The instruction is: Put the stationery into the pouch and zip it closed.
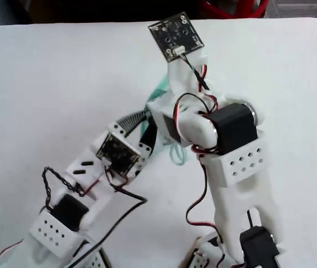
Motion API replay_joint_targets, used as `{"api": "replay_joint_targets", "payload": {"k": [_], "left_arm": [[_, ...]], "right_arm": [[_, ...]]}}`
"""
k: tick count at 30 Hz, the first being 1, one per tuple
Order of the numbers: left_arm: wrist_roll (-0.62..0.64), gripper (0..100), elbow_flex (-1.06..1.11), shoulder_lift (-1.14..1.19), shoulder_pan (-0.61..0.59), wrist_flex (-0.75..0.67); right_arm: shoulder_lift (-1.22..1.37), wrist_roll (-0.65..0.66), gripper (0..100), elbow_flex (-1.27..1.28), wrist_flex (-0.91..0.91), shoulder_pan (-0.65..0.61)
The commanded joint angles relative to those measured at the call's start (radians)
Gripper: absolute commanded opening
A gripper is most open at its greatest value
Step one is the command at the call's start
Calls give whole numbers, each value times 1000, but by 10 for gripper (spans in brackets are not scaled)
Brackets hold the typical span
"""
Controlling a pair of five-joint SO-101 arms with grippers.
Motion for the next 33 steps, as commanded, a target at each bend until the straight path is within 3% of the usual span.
{"api": "replay_joint_targets", "payload": {"k": [1,9,15,26,33], "left_arm": [[-8,23,3,2,-4,-6],[-8,23,3,2,-5,-6],[-8,23,3,2,-5,-6],[-8,23,5,2,-5,-6],[-8,23,5,2,-5,-6]], "right_arm": [[12,0,73,-6,-30,19],[10,0,89,0,-25,19],[1,-2,252,-3,-5,-1],[12,3,82,0,-13,19],[2,126,21,-8,-48,113]]}}
